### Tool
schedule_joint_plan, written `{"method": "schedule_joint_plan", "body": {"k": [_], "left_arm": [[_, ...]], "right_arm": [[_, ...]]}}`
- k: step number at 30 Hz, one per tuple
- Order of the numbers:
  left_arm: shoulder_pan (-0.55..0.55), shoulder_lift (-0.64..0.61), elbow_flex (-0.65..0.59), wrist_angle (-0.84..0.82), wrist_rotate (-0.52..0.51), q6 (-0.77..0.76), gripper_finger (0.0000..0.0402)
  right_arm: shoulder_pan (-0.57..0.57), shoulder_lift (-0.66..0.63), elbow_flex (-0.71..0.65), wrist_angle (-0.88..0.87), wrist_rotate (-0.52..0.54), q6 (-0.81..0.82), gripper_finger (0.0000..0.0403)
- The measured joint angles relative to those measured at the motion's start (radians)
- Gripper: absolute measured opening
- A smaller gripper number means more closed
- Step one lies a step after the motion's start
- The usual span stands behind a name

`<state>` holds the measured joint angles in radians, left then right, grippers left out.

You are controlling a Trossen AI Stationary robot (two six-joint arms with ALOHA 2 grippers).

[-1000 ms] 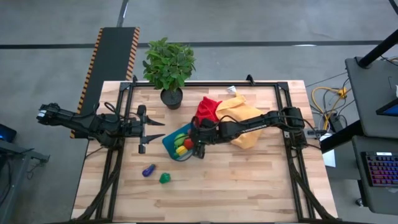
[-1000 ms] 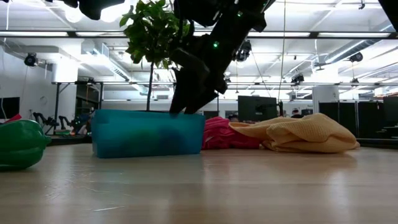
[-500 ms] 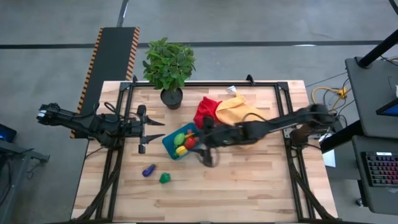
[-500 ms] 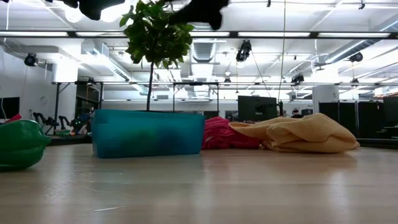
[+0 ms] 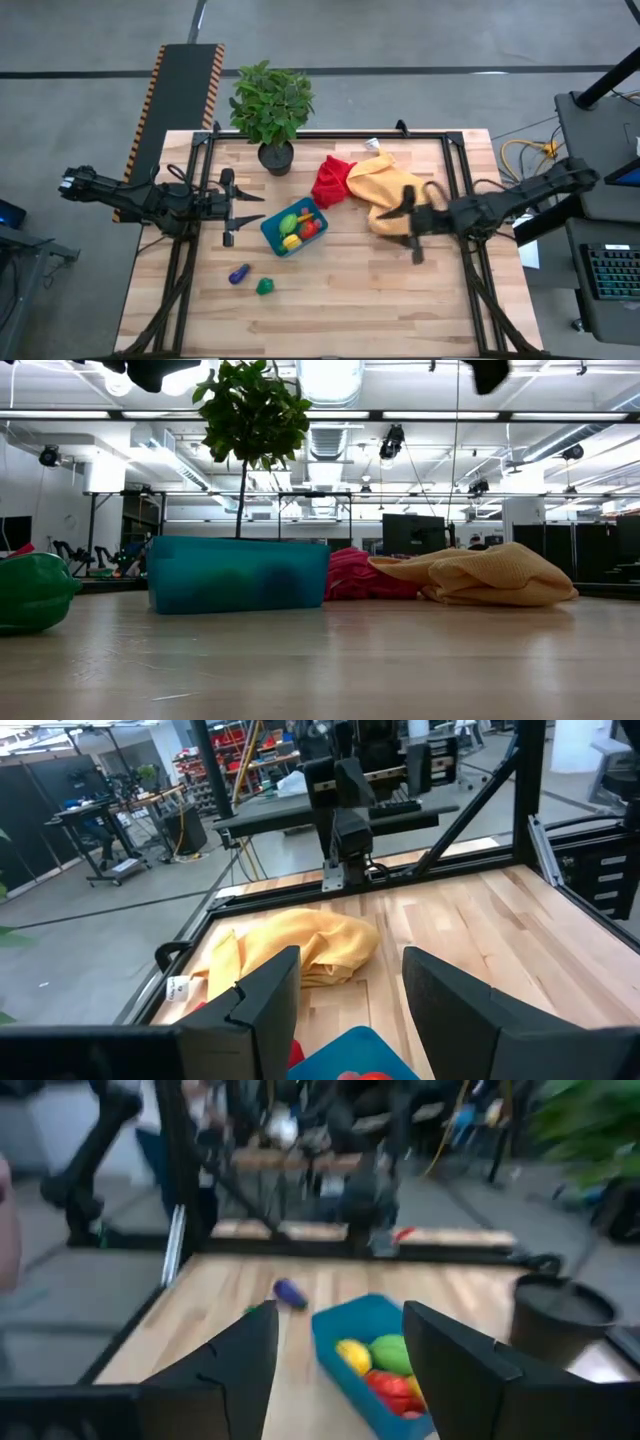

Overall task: Pick and placing Produce into tupperware
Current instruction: Put the purple eggplant into the blue bin

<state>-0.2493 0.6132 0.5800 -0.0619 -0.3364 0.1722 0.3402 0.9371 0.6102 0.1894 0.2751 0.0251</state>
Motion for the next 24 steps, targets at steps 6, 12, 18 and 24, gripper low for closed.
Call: {"method": "schedule_joint_plan", "body": {"k": [6, 12, 18, 24], "left_arm": [[0.0, 0.003, -0.001, 0.001, -0.014, 0.0, 0.0164], [0.0, 0.006, -0.002, 0.002, -0.048, 0.001, 0.0164], [0.0, 0.005, -0.002, 0.002, -0.114, 0.002, 0.0164], [0.0, 0.012, 0.006, 0.003, -0.142, 0.002, 0.0164]], "right_arm": [[-0.03, -0.254, -0.156, 0.016, 0.093, -0.067, 0.0185], [-0.099, -0.456, -0.204, -0.093, 0.086, -0.1, 0.0109], [-0.114, -0.549, -0.206, -0.158, 0.053, -0.154, 0.0016], [-0.114, -0.556, -0.213, -0.24, 0.032, -0.108, 0.0009]]}}
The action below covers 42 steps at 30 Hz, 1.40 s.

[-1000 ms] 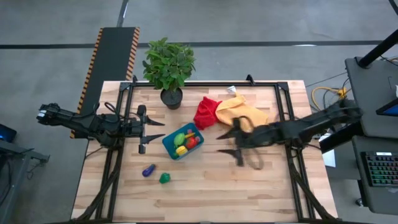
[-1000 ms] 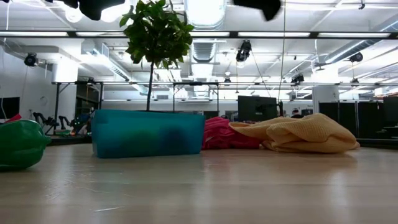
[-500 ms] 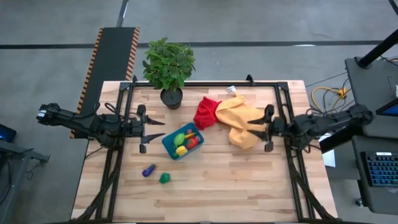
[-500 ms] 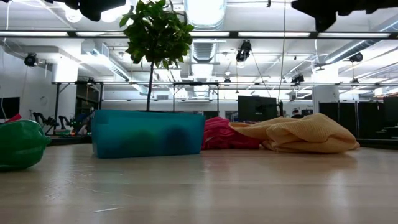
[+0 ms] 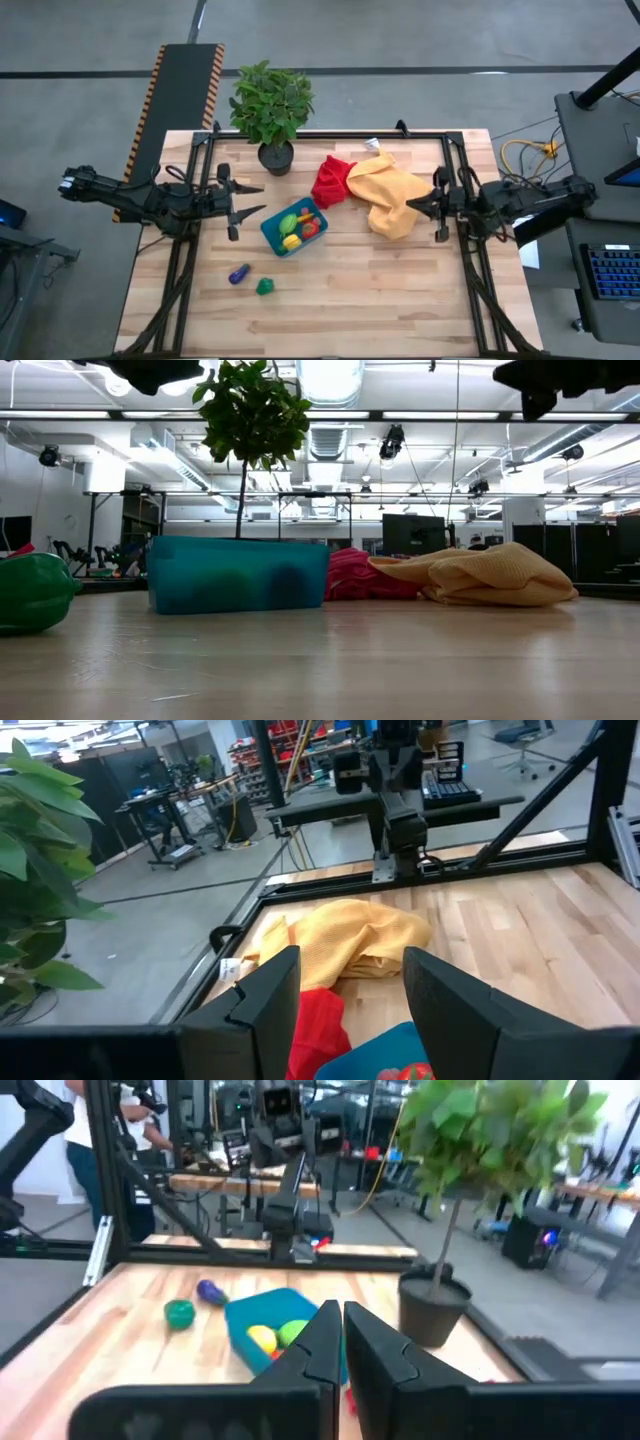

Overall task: Pick and placing Produce into tupperware
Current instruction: Put the purple eggplant into the blue bin

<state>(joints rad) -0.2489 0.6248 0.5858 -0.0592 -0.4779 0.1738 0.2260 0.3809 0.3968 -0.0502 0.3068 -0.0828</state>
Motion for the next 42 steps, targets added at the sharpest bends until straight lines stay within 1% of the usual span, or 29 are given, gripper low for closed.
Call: {"method": "schedule_joint_plan", "body": {"k": [2, 7, 10, 12, 15, 17, 19, 22, 26, 29, 32, 34, 36, 38, 42], "left_arm": [[0.0, 0.003, 0.002, 0.004, -0.001, 0.0, 0.0164], [0.0, 0.008, 0.0, 0.046, -0.002, 0.02, 0.0164], [0.0, 0.016, 0.002, 0.044, -0.002, 0.021, 0.0164], [0.0, 0.017, 0.002, 0.047, -0.002, 0.024, 0.0164], [0.0, 0.017, -0.002, 0.052, -0.003, 0.024, 0.0164], [0.0, 0.021, -0.002, 0.051, -0.003, 0.025, 0.0164], [0.0, 0.027, -0.001, 0.052, -0.003, 0.025, 0.0164], [0.0, 0.036, -0.001, 0.053, -0.002, 0.025, 0.0164], [0.0, 0.057, -0.001, 0.051, -0.002, 0.029, 0.0164], [0.0, 0.075, 0.005, 0.053, -0.002, 0.08, 0.0164], [0.0, 0.093, 0.011, 0.052, 0.001, 0.146, 0.0164], [0.0, 0.106, 0.024, 0.05, 0.001, 0.164, 0.0165], [0.0, 0.119, 0.049, 0.049, -0.008, 0.159, 0.0174], [0.0, 0.133, 0.081, 0.051, -0.026, 0.156, 0.0198], [0.0, 0.158, 0.161, -0.001, -0.03, 0.189, 0.0274]], "right_arm": [[0.0, -0.001, -0.02, 0.008, -0.02, 0.029, 0.0008], [-0.01, 0.0, -0.119, 0.103, -0.085, 0.086, 0.0008], [-0.037, 0.0, -0.178, 0.166, -0.121, 0.105, 0.0008], [-0.061, 0.0, -0.209, 0.228, -0.167, 0.102, 0.0008], [-0.103, 0.001, -0.24, 0.301, -0.192, 0.094, 0.0008], [-0.125, 0.002, -0.252, 0.357, -0.185, 0.104, 0.0008], [-0.138, 0.001, -0.256, 0.391, -0.149, 0.107, 0.0008], [-0.142, 0.001, -0.25, 0.405, -0.111, 0.054, 0.0008], [-0.142, 0.001, -0.227, 0.404, -0.105, -0.019, 0.0008], [-0.142, 0.001, -0.215, 0.405, -0.104, -0.048, 0.0008], [-0.142, 0.001, -0.206, 0.402, -0.104, -0.049, 0.0008], [-0.142, 0.001, -0.206, 0.401, -0.104, -0.049, 0.0009], [-0.142, 0.001, -0.206, 0.398, -0.104, -0.049, 0.0009], [-0.142, 0.002, -0.207, 0.396, -0.104, -0.049, 0.0009], [-0.142, 0.009, -0.207, 0.394, -0.104, -0.064, 0.0009]]}}
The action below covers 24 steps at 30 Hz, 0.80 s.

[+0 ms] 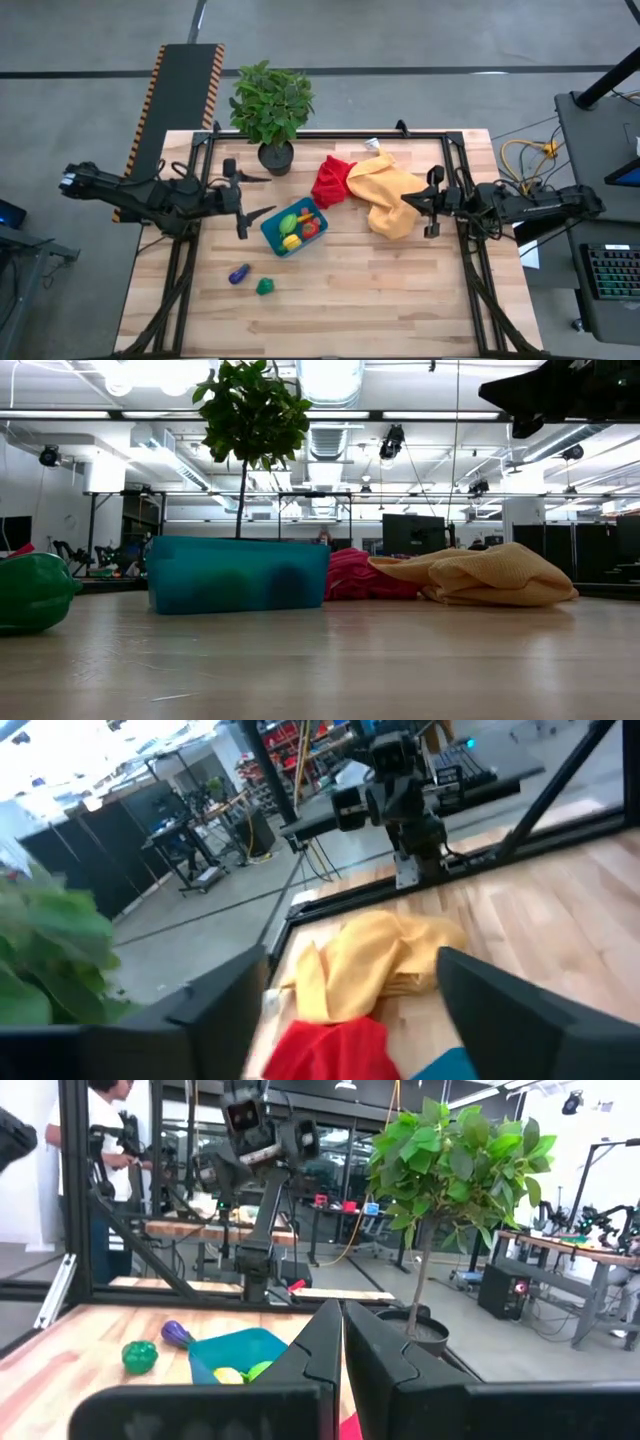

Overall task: Pick and placing Produce into tupperware
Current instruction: Put the purple eggplant into the blue bin

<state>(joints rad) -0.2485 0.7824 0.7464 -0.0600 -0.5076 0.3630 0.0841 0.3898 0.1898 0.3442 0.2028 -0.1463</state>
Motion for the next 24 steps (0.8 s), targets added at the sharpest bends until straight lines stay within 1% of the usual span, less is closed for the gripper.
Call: {"method": "schedule_joint_plan", "body": {"k": [2, 3, 7, 11, 16, 21, 24], "left_arm": [[-0.002, 0.018, 0.059, -0.074, -0.013, 0.01, 0.0307], [-0.004, 0.027, 0.092, -0.127, -0.028, 0.008, 0.0317], [-0.017, 0.069, 0.24, -0.39, -0.084, -0.065, 0.0328], [-0.024, 0.129, 0.375, -0.653, -0.101, -0.248, 0.0328], [-0.05, 0.216, 0.504, -0.959, -0.101, -0.479, 0.0328], [-0.068, 0.303, 0.584, -1.191, -0.095, -0.67, 0.0328], [-0.075, 0.349, 0.609, -1.295, -0.064, -0.779, 0.0328]], "right_arm": [[0.0, 0.0, 0.0, 0.0, 0.0, -0.012, 0.0009], [0.0, 0.0, 0.0, 0.0, 0.0, -0.014, 0.0009], [0.0, 0.0, 0.0, 0.0, 0.004, -0.015, 0.0009], [0.0, 0.0, 0.0, 0.001, 0.008, -0.014, 0.0009], [0.0, 0.0, 0.0, 0.001, 0.008, -0.013, 0.0009], [0.0, 0.0, 0.0, 0.0, 0.008, -0.012, 0.0009], [0.0, 0.0, -0.001, -0.003, 0.008, -0.012, 0.0009]]}}
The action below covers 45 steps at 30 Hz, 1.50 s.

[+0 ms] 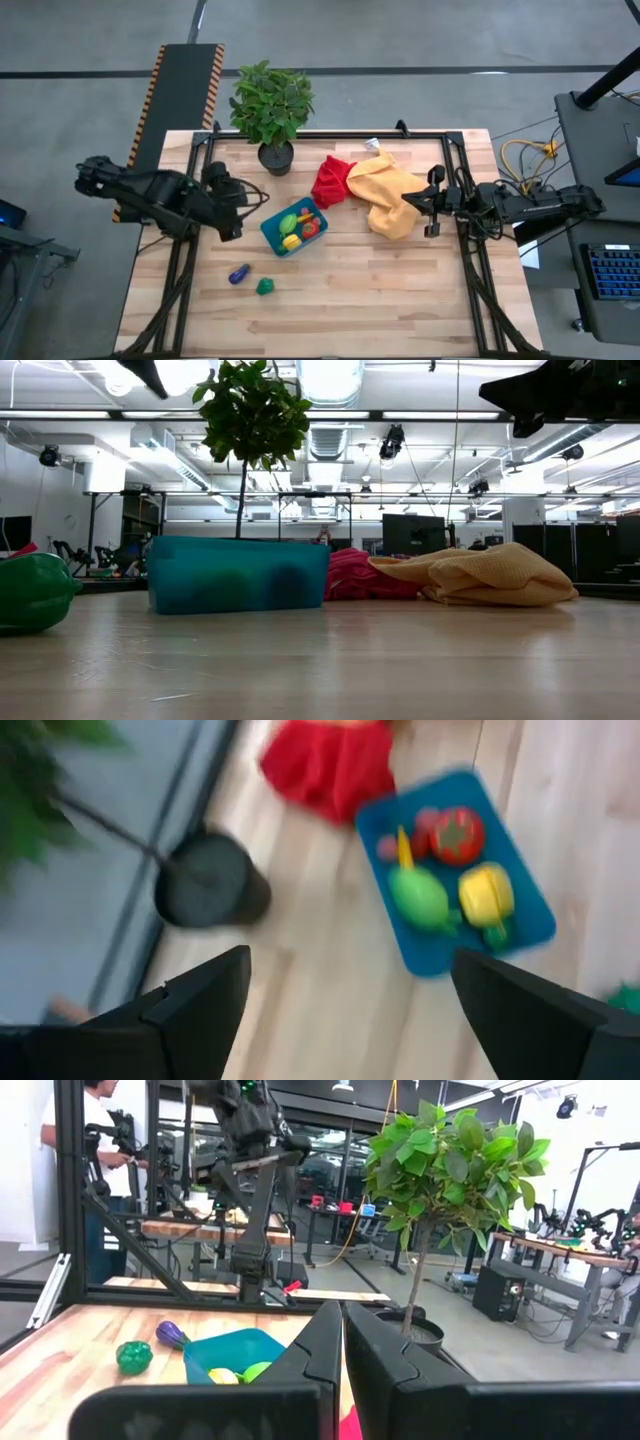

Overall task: Pick and placing Produce into tupperware
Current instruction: Put the purple eggplant into the blue bin

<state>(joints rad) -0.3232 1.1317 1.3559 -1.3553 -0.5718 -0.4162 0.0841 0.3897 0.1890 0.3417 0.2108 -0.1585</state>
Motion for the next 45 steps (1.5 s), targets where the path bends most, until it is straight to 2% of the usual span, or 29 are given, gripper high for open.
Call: {"method": "schedule_joint_plan", "body": {"k": [10, 15, 20, 28, 33, 45], "left_arm": [[-0.013, 0.119, -0.037, -0.173, 0.192, -0.268, 0.0328], [-0.028, 0.173, -0.042, -0.202, 0.279, -0.402, 0.0328], [-0.045, 0.222, -0.046, -0.203, 0.378, -0.598, 0.0328], [-0.112, 0.325, -0.057, -0.207, 0.424, -0.852, 0.0328], [-0.159, 0.411, -0.058, -0.197, 0.446, -0.903, 0.0328], [-0.207, 0.61, -0.058, -0.183, 0.59, -0.965, 0.0328]], "right_arm": [[0.0, 0.0, 0.0, -0.001, 0.0, -0.002, 0.0009], [0.0, 0.0, 0.0, -0.002, 0.0, -0.002, 0.0009], [0.0, 0.0, 0.0, -0.002, 0.0, -0.001, 0.0009], [0.0, 0.0, 0.0, -0.002, 0.0, -0.021, 0.0009], [0.0, 0.0, 0.0, -0.002, 0.0, -0.058, 0.0009], [0.0, -0.002, 0.0, -0.001, 0.0, -0.089, 0.0009]]}}
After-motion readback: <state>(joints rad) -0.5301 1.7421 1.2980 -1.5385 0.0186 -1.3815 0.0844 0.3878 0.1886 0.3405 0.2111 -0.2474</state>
